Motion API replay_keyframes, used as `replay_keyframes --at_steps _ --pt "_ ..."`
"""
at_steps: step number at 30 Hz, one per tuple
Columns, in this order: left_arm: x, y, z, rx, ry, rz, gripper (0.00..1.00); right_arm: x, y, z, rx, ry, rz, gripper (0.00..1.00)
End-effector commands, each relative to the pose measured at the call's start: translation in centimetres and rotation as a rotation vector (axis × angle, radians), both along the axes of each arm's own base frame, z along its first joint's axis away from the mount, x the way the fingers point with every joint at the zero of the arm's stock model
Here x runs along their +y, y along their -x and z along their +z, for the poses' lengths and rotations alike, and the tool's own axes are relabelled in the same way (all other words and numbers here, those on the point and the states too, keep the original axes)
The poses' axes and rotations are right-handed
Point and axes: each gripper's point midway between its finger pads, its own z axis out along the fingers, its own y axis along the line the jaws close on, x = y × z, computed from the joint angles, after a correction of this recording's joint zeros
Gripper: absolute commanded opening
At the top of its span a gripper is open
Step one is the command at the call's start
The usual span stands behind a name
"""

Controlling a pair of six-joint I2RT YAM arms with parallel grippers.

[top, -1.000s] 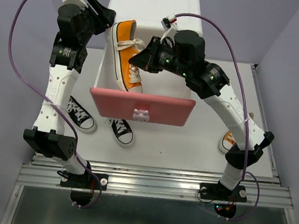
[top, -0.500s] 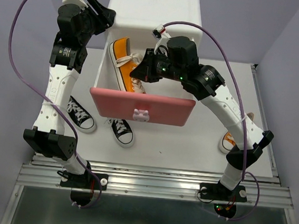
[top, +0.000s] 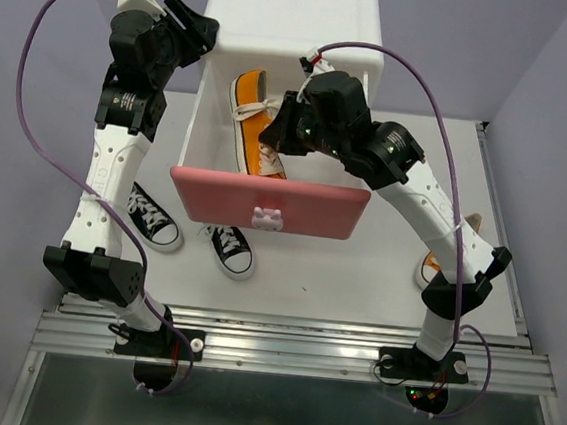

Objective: Place and organize the shoes in the shoe cabinet

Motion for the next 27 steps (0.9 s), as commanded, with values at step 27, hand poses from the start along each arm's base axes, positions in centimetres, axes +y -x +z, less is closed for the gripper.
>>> replay_keyframes --at_steps 27 --pt "-0.2 0.5 -11.8 0.368 -0.085 -0.005 0.62 0.6 -1.1 4.0 0.006 -0.209 -0.410 0.01"
